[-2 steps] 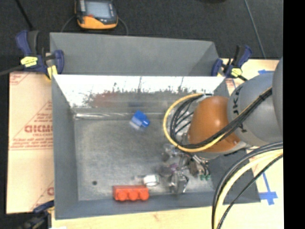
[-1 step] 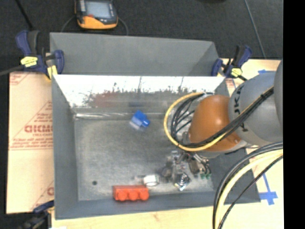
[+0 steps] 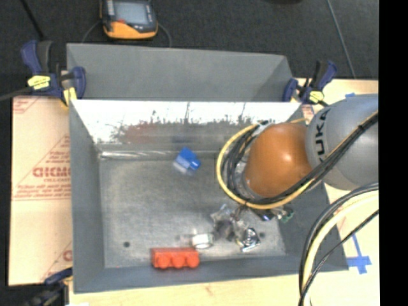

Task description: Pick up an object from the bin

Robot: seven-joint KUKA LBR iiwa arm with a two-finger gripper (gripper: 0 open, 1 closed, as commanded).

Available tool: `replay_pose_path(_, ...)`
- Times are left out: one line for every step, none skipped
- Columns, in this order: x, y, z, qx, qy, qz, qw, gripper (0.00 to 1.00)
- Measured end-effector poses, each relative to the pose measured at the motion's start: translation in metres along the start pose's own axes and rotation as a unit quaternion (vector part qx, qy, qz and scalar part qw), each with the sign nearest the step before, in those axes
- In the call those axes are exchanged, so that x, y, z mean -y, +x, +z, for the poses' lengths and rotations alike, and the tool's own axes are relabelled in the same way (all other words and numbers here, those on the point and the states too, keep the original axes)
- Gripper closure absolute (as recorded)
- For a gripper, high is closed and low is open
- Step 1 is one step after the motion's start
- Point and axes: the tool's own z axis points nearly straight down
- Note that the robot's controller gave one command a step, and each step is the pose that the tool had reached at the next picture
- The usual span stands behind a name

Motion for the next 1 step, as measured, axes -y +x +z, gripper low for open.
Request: replay_pose_path(-0.0095,-0.0016,-0.1794,0.0019,0.002,-0.002,1.0,1.0)
